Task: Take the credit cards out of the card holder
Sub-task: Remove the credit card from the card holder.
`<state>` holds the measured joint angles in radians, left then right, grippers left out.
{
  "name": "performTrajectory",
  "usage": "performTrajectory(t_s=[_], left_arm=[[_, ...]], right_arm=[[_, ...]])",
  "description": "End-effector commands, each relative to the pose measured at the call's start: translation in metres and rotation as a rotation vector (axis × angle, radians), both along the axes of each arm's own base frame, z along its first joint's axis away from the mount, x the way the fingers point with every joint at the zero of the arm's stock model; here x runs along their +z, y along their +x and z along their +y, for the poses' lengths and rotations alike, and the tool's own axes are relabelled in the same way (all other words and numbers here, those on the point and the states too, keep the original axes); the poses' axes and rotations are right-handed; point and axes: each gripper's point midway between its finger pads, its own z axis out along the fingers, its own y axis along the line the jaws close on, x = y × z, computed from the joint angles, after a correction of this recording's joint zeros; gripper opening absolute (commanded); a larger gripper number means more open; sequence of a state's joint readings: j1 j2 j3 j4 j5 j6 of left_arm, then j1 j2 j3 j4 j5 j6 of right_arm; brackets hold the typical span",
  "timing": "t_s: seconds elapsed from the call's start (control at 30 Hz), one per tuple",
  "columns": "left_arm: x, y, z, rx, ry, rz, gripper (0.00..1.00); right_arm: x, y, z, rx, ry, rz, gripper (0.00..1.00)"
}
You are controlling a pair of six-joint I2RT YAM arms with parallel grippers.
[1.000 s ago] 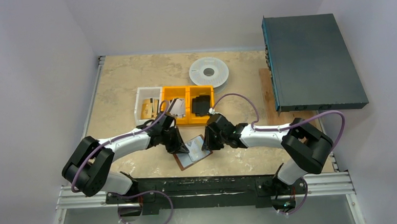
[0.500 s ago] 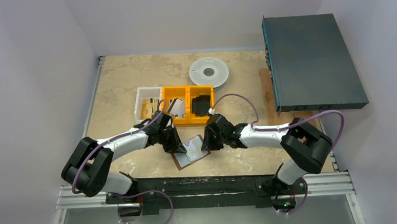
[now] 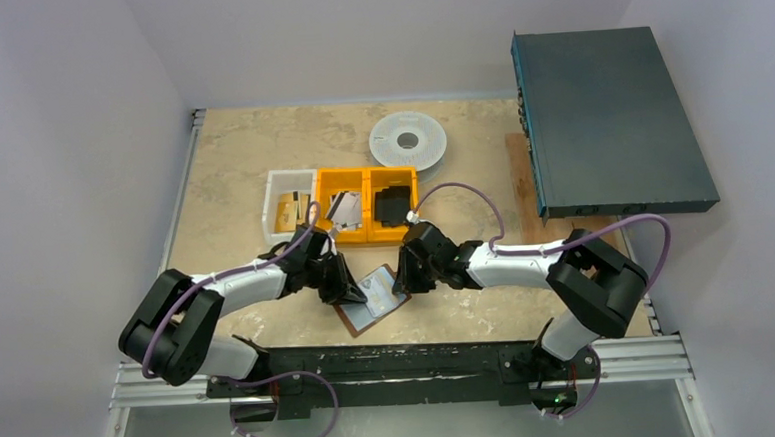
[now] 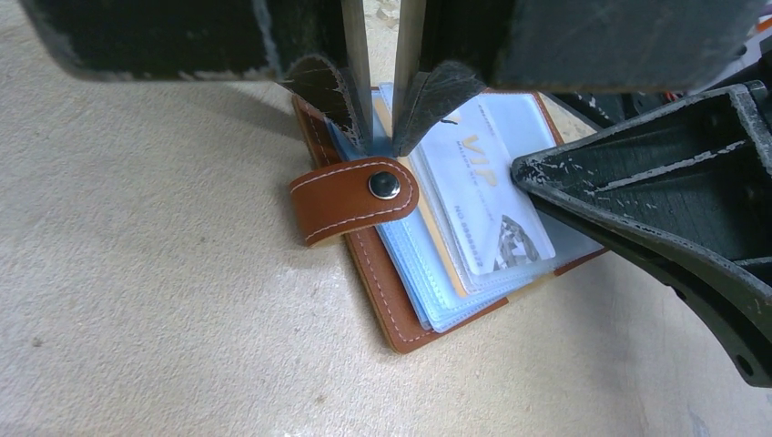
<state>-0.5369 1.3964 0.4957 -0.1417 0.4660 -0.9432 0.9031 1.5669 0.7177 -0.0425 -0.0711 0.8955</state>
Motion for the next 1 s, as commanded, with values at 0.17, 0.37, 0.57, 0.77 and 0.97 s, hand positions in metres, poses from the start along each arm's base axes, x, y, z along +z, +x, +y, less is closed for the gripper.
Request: performTrajectory(t_s=[0.17, 0.37, 0.57, 0.77, 0.97], left_arm=[[0.01, 0.002, -0.009, 0.024, -0.095, -0.035, 0.13], [0.009, 0.003, -0.012, 0.025, -0.119, -0.049, 0.13], [0.009, 0.003, -0.013, 0.031, -0.133, -0.046, 0.06], [0.013, 0.003, -0.007, 0.037, -0.096, -0.052, 0.0], [0.011, -0.008, 0.015, 0.024, 0.05, -0.012, 0.0]], right_arm=[[-0.019, -0.002, -0.012, -0.007, -0.075, 0.019, 0.15], [-0.019, -0.003, -0.012, -0.008, -0.076, 0.02, 0.15], [-0.02, -0.003, -0.012, -0.004, -0.078, 0.024, 0.15], [-0.019, -0.006, -0.011, 0.002, -0.069, 0.035, 0.15], [-0.021, -0.006, -0.013, -0.007, -0.08, 0.039, 0.15]])
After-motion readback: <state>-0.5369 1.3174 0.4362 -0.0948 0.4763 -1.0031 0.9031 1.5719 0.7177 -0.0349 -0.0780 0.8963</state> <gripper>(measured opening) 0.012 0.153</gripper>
